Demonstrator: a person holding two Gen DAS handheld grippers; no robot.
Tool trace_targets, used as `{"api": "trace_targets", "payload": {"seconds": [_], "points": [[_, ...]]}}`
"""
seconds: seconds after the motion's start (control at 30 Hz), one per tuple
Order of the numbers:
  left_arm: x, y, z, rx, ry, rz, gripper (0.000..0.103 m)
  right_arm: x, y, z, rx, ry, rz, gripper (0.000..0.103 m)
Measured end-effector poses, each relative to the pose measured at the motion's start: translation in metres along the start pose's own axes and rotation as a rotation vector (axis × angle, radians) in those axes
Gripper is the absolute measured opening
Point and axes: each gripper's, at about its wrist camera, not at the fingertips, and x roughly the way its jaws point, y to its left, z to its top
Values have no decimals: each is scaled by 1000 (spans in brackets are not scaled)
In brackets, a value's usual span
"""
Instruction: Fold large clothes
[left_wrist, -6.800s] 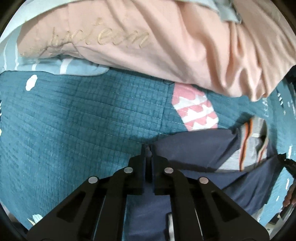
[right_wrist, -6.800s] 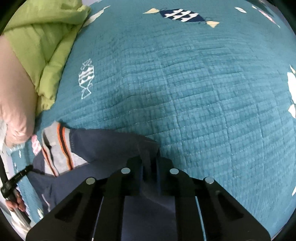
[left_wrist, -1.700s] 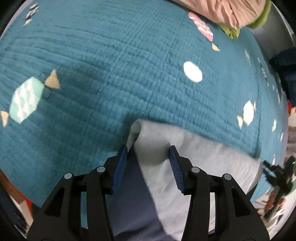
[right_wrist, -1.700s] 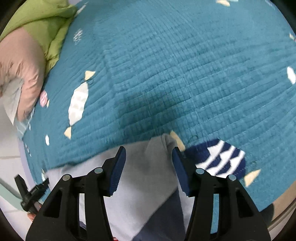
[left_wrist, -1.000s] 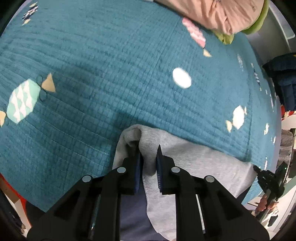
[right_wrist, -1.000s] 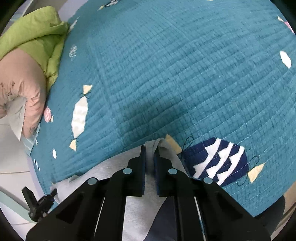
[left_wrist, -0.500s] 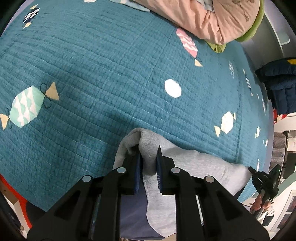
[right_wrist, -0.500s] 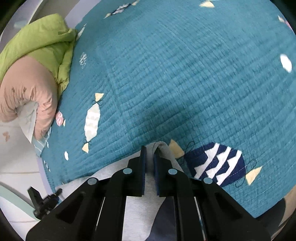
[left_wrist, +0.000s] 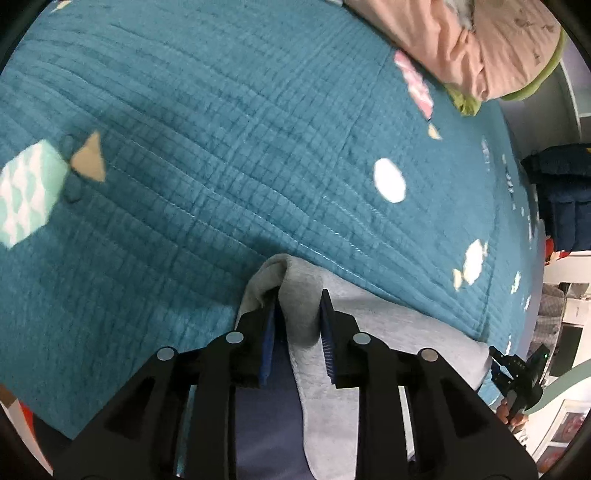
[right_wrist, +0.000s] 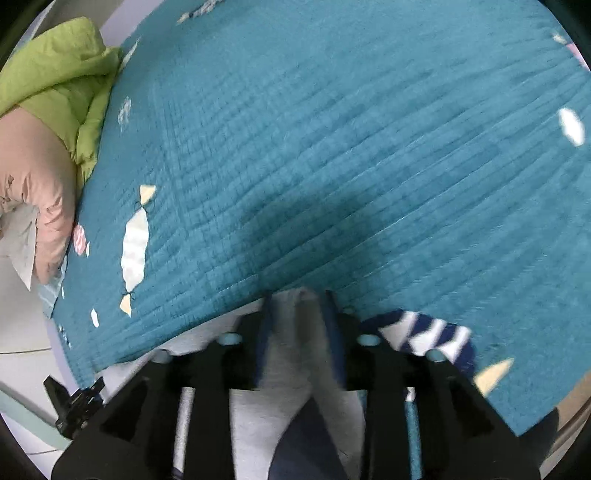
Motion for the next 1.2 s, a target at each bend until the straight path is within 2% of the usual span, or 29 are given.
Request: {"api": "trace_targets", "payload": {"seconds": [0.1,0.17,0.23,0.3,0.43,0.57,0.63,0.73,0.8,0.9,0.93,1.0,1.03,1.07,1.1,1.17,1.2], "points": [[-24,-7,-3,69,-68,76,24,-40,12,-12,-98,-120,-103,37],[-43,-8,-7,77,-107,87,24,-55,23,-26,-171,-147,-84,38],[-56,-13,-17,101,-123,76,24,-64,45,-47,-259,-154,-53,38],[-59,-28,-32,173,-128,121,24,-66,67,-65,-335,-156,-38,38],[-48,-62,-66,294,-104,147,23,-53,113,-107,-436,-140,19,36],[-35,-84,-100,390,-79,189,21,-42,134,-144,-512,-133,-35,35],[-34,-85,-117,426,-87,232,21,-34,132,-159,-545,-82,-36,33],[-34,-62,-135,396,-68,285,22,-22,108,-179,-577,-31,-165,32],[-36,-36,-146,355,-45,319,22,-20,84,-180,-525,0,-202,34],[-42,2,-149,231,-9,271,24,-26,39,-174,-375,43,-195,38],[-42,17,-149,185,3,251,27,-27,29,-172,-344,45,-198,44],[-37,38,-150,109,28,228,38,-27,0,-169,-247,49,-239,48],[-34,43,-150,86,45,209,41,-27,-7,-168,-217,61,-230,49],[-31,47,-151,57,62,185,51,-23,-18,-169,-171,85,-187,49],[-27,53,-152,18,68,145,55,-20,-23,-170,-142,105,-157,49],[-15,59,-153,-19,96,106,54,-11,-26,-171,-119,145,-125,49],[-9,62,-153,-41,117,73,41,-4,-25,-173,-108,168,-106,49]]}}
